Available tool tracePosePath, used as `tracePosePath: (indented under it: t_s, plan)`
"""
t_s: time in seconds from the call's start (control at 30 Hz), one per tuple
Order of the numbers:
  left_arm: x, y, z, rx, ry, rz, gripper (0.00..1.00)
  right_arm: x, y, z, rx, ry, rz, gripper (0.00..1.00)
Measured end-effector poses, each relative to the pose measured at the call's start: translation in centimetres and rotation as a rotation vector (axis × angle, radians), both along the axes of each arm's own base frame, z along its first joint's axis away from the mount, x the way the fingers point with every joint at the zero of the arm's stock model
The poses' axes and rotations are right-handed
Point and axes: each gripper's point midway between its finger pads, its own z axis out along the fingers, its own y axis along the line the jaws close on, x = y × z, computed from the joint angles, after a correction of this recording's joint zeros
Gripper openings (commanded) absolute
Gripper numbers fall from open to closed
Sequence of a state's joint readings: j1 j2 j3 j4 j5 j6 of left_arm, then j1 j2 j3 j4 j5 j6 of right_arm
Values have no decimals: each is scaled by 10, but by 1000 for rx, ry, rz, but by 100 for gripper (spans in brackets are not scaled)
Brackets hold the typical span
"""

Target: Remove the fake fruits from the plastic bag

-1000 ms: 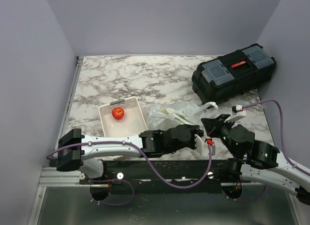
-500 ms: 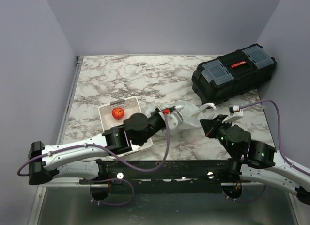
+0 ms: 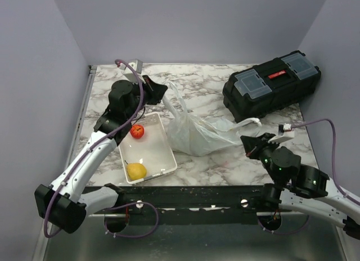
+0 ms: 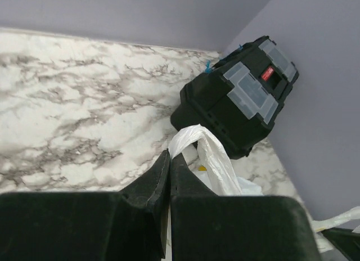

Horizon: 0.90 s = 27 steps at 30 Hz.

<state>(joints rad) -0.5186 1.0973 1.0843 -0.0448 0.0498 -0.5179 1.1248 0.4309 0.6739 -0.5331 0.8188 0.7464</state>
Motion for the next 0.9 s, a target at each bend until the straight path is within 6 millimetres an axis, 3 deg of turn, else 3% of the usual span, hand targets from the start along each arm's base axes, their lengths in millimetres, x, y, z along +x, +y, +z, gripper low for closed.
tracePosePath:
  t_s: [0.13,0.27,0.33,0.47,0.53,0.63,0.83,0.9]
  plan:
    - [15,11,-11,-169,142,-7,0,-5,-22,18,56,-28,-37,1]
    - [24,4,-6,-276,204,-75,0,-12,-43,35,119,-64,-56,1]
    - [30,-12,6,-310,225,-153,0,-15,-49,42,144,-84,-54,1]
    - [43,-43,52,-360,186,-332,0,-17,-52,45,141,-99,-42,2]
    - [42,-59,78,-383,164,-460,0,-17,-46,45,126,-100,-19,6]
    - [36,-73,96,-394,137,-614,0,-17,-30,43,84,-91,41,21]
    - [8,-78,81,-353,190,-775,0,-16,21,20,-64,-29,201,49]
    - [2,-76,63,-320,223,-785,0,-15,34,9,-116,0,240,59]
